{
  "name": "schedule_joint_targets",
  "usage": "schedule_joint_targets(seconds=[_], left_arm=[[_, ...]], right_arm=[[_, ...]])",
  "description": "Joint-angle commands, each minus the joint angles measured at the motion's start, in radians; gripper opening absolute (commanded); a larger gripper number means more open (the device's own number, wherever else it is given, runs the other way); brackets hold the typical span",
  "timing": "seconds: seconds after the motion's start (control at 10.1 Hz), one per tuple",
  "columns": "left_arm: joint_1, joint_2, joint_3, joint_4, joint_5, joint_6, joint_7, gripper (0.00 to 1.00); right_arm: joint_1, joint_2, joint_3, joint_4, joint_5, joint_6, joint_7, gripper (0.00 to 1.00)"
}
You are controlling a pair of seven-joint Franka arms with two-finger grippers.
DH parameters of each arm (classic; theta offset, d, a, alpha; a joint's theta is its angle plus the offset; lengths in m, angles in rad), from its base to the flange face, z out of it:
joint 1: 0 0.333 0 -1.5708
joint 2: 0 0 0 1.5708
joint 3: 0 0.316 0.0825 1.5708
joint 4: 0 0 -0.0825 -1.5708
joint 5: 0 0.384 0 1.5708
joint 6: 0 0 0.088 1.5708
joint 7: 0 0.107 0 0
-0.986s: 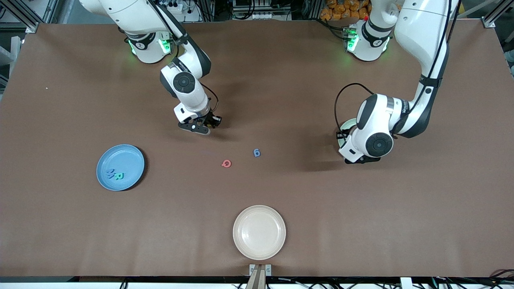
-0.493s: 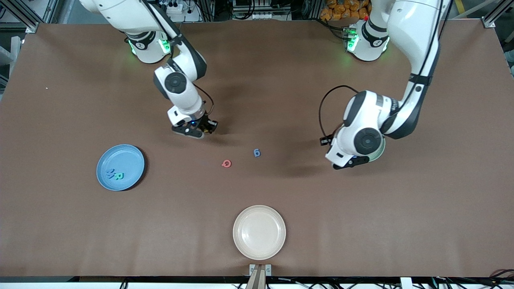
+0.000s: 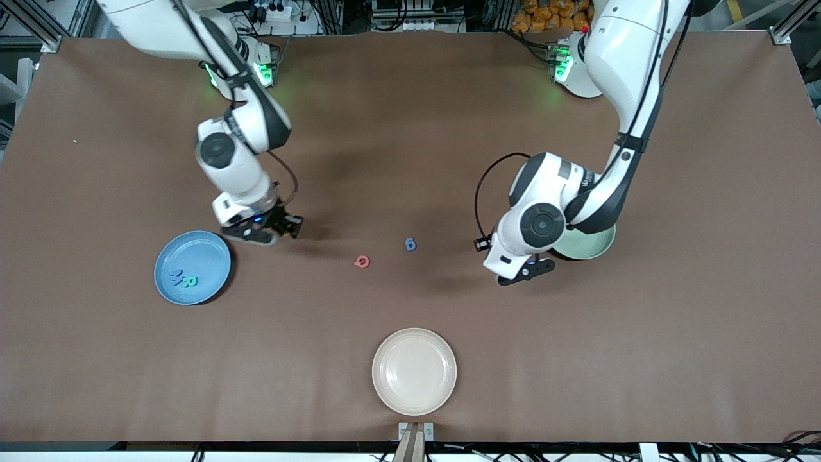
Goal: Sort uppercase to blue plate, lowercase to green plate
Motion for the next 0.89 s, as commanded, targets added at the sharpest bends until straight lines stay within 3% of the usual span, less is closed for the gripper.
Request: schedule_joint_targets(seconds=[0.0, 0.2, 0.39, 0.49, 0.59, 0.79], left_arm=[[-0.065, 0.039, 0.005, 0.068, 0.063, 0.012, -0.084, 0.58], [-0.125, 0.082, 0.007, 0.117, 0.132, 0.023, -0.179, 0.58], [-0.145, 0.099, 0.007, 0.131, 0.149, 0.116, -0.288, 0.58], [-0.164, 0.122, 0.005, 0.159, 0.149, 0.153, -0.319, 0.58], [-0.182, 0.154, 0.008, 0.2, 0.149, 0.19, -0.341, 0.61], [-0.223, 0.191, 0.028, 0.222, 0.151, 0.312, -0.362, 0.68]], right_arm=[[-0.088, -0.008, -0.046, 0.03, -0.019, -0.009, -0.213, 0.0], [-0.141, -0.004, -0.117, 0.061, -0.019, -0.009, -0.434, 0.0], [-0.177, 0.007, -0.169, 0.087, -0.017, -0.009, -0.604, 0.0], [-0.179, 0.01, -0.176, 0.09, -0.017, -0.009, -0.619, 0.28], [-0.179, 0.012, -0.176, 0.093, -0.017, -0.015, -0.619, 0.99], [-0.174, 0.012, -0.176, 0.093, -0.013, -0.023, -0.605, 1.0]])
